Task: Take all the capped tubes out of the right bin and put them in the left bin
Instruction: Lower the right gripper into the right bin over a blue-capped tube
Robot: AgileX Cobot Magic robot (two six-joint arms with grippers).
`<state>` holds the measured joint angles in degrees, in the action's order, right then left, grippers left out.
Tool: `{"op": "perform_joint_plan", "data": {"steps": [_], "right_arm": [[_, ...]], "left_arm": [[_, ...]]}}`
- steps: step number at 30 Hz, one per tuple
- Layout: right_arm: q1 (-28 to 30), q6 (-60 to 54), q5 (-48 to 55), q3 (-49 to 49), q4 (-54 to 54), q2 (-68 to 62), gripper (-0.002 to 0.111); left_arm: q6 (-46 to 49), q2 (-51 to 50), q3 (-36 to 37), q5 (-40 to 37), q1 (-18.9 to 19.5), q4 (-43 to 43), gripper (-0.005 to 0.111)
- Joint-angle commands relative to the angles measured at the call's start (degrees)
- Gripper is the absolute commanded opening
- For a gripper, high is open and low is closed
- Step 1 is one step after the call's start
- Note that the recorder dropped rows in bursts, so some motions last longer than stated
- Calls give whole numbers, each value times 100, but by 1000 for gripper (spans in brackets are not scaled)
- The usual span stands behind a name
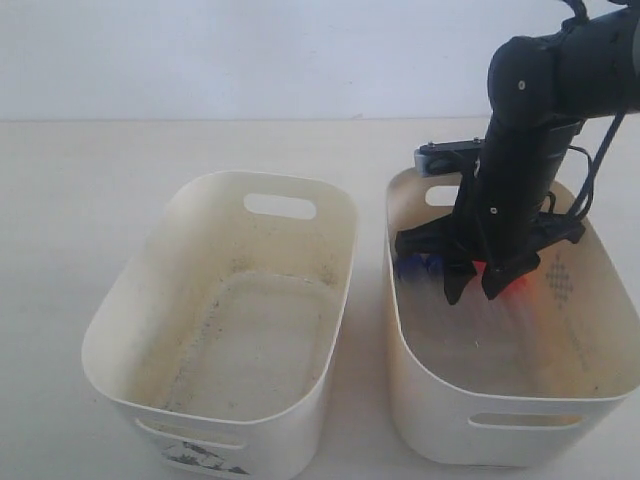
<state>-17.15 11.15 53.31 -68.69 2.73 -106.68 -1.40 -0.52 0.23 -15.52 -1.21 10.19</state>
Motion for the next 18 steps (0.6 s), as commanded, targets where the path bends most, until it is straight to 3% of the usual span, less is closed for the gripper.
{"op": "perform_joint_plan", "data": {"steps": [1, 9, 18], "right_arm": [[-6, 31, 45, 10, -83, 22, 40], [-74, -128, 392, 10, 101, 22, 40], [-467, -128, 89, 10, 89, 22, 40]], "left_arm": [[-66, 7, -23, 55, 6, -6, 4], [-66, 7, -23, 55, 6, -6, 4], [-66, 7, -23, 55, 6, -6, 4]]}}
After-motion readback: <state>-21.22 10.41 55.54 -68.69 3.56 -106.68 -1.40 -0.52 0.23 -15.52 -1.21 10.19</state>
